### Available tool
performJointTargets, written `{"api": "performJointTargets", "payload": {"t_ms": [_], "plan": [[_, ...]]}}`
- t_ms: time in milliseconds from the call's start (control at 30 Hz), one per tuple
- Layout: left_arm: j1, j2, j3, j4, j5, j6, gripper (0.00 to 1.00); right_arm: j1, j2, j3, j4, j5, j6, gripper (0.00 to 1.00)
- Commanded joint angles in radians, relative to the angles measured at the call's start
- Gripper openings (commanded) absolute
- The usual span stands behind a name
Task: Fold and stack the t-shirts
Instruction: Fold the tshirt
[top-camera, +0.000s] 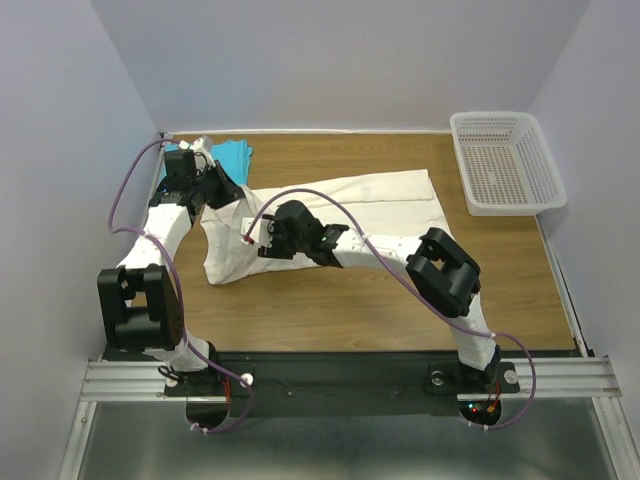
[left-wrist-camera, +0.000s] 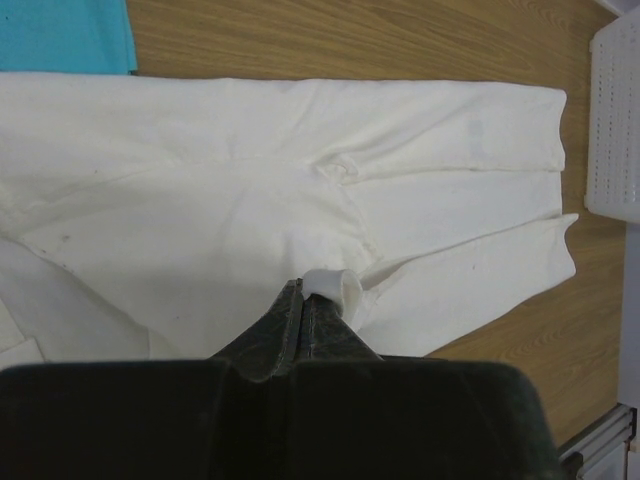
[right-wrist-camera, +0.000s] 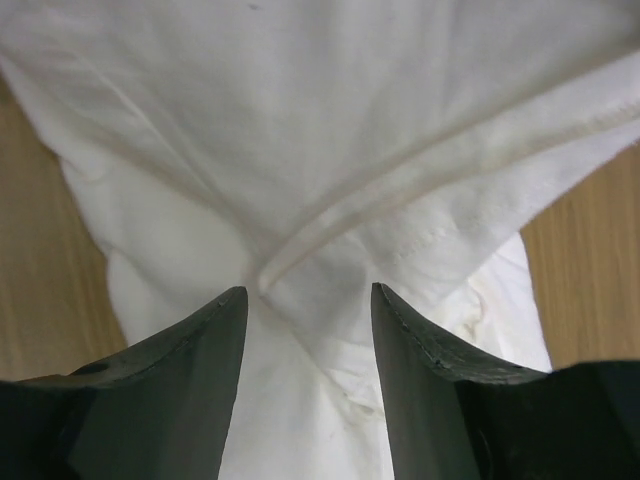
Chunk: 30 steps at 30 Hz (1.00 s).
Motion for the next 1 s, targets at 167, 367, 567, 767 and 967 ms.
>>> {"api": "performJointTargets", "payload": {"t_ms": [167, 367, 567, 767, 967], "plan": [[0.007, -0.006, 0.049, 0.019, 0.030, 0.007, 0.00, 0.021, 0.002, -0.042, 0.192, 0.183, -0.024, 0.55], [0.008, 0.000, 0.049, 0.019, 0.030, 0.007, 0.00, 0.031, -0.019, -0.063, 0.191, 0.147, 0.024, 0.54], [0.007, -0.004, 0.049, 0.019, 0.034, 0.006, 0.00, 0.047, 0.004, -0.061, 0.188, 0.166, 0.028, 0.54], [0.007, -0.006, 0.043, 0.018, 0.036, 0.011, 0.00, 0.047, 0.041, -0.032, 0.188, 0.199, 0.027, 0.52], [0.007, -0.011, 0.041, 0.018, 0.037, 0.009, 0.00, 0.048, 0.084, -0.006, 0.188, 0.256, 0.019, 0.45]]}}
